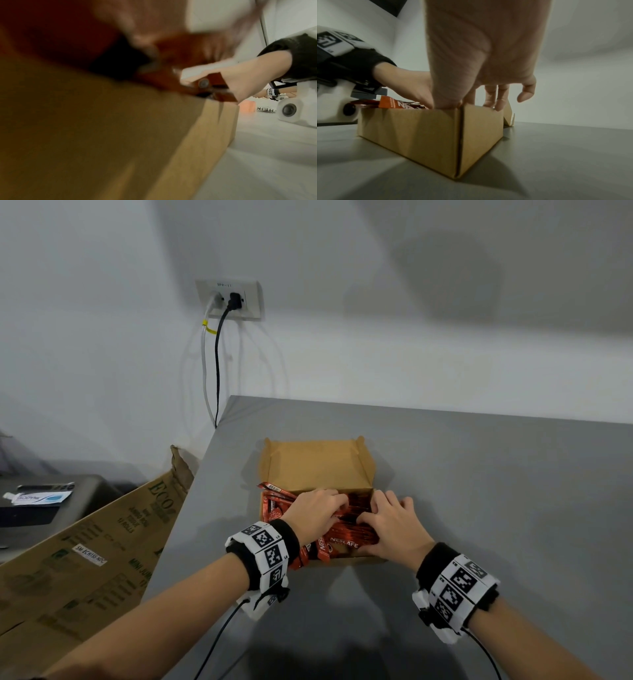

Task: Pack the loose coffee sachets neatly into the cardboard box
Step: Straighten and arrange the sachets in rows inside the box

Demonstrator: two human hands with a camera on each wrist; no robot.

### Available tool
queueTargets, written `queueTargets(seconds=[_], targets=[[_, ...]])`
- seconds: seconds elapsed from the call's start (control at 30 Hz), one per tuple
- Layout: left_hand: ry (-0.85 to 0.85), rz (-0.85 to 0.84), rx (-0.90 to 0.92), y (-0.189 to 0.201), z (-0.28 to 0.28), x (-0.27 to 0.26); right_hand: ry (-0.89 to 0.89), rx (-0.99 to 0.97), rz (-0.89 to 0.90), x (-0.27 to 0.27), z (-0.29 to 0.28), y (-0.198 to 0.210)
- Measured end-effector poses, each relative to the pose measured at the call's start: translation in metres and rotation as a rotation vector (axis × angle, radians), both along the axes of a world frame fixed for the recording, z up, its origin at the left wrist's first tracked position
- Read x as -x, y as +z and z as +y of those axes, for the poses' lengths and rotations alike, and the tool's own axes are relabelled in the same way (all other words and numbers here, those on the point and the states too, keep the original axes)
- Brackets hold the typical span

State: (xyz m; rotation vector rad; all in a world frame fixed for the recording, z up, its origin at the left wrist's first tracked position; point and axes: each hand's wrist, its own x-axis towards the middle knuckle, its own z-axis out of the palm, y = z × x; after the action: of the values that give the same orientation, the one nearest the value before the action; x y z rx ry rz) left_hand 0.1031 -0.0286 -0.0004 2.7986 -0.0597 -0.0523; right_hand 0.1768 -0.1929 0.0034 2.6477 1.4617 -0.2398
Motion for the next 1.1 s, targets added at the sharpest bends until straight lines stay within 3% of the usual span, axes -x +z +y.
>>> queueTargets(seconds=[0.4,0.5,0.77,1.1], targets=[[-0.026,0.053,0.008,-0.003,0.002,-0.003,0.057,-0.032,0.027,-0.011,0.000,0.003],[-0.073,-0.015,-0.021,-0.005,0.002,-0.001,0.083,0.017,-0.027,-0.007,0.002,0.003],[-0.132,0.097,-0.157,-0.009,0.000,-0.001,0.065,-0.025,0.001,-0.009,0.002,0.003],[-0.084,0.048,0.024,-0.013,0.002,-0.001,0.056,0.022,0.093,-0.018,0.001,0.004]])
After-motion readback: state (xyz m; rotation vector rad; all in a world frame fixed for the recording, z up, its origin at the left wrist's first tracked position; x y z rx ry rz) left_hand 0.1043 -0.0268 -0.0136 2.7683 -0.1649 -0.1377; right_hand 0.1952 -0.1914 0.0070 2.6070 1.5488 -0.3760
